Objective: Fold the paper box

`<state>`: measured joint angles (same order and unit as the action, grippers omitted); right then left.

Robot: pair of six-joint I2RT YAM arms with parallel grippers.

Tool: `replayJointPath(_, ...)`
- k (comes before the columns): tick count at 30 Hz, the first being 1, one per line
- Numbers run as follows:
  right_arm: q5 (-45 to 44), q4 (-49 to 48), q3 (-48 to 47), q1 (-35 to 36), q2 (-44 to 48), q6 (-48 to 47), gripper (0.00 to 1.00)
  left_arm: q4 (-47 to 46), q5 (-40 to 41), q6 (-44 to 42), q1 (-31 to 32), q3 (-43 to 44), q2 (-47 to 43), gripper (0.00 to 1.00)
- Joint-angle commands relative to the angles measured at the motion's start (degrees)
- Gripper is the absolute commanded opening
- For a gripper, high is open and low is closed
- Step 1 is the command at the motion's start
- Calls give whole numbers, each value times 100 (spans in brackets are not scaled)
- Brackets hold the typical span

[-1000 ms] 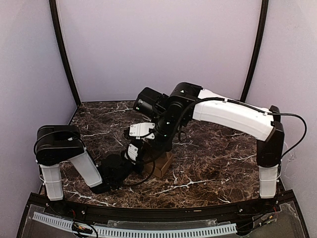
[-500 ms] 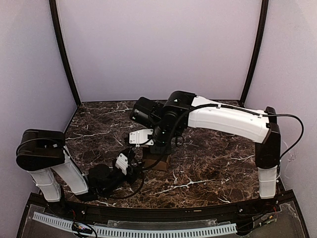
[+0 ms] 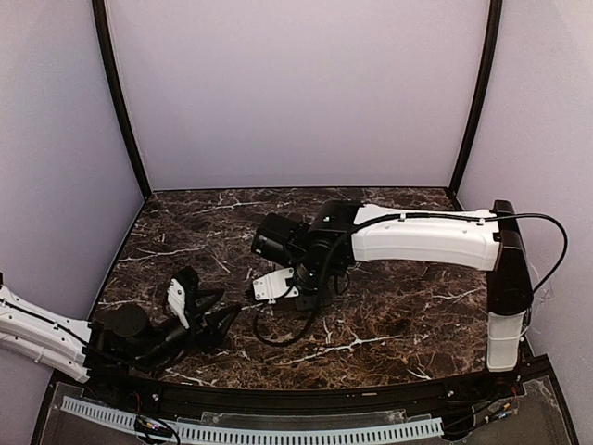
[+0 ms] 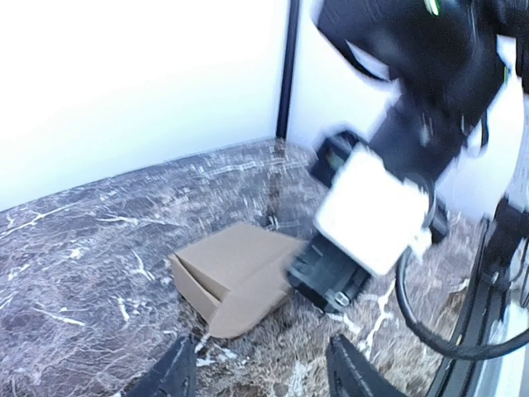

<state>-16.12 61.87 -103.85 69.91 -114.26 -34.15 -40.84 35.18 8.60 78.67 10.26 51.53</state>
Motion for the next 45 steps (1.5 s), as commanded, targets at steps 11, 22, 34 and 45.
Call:
replayJointPath(11,94,-907,876,-7,693,-663,0,1852,322,269,-493,305,-262,81)
replayJointPath(22,748,-1194,1502,-64,843,-800,11,2161,-54,1876,-1060,1637,1214,79)
replayJointPath(34,1295,-1638,1707,-348,847,-564,25,3172,20,2467,-1337,2892,2545,82)
replayJointPath(45,2318,-1364,1378,-858,1432,-535,42,2394,-1017,3141,-2097,3027,3601,80)
